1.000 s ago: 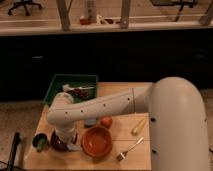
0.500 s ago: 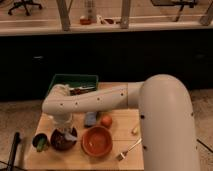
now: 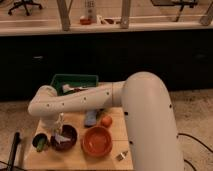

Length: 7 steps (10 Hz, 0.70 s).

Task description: Wipe purple bowl with towel

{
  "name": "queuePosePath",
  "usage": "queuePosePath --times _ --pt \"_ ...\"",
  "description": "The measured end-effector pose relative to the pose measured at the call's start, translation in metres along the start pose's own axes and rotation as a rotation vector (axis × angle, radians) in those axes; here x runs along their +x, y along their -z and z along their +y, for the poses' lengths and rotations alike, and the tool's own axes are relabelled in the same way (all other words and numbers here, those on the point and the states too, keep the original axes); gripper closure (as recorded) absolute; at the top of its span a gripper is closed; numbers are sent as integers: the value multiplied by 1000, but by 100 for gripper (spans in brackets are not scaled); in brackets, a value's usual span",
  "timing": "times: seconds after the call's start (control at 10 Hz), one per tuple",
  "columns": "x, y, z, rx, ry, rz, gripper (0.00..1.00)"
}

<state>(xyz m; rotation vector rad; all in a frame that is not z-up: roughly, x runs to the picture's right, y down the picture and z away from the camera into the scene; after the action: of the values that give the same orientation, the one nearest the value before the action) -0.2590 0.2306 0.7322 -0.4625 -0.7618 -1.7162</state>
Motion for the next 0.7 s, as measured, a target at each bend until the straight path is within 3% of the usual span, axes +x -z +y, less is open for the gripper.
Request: queuePosePath --times 0.3,0.7 --pt "-19 -12 -5 5 16 -39 100" --pt "-44 -19 40 -9 -79 -68 100"
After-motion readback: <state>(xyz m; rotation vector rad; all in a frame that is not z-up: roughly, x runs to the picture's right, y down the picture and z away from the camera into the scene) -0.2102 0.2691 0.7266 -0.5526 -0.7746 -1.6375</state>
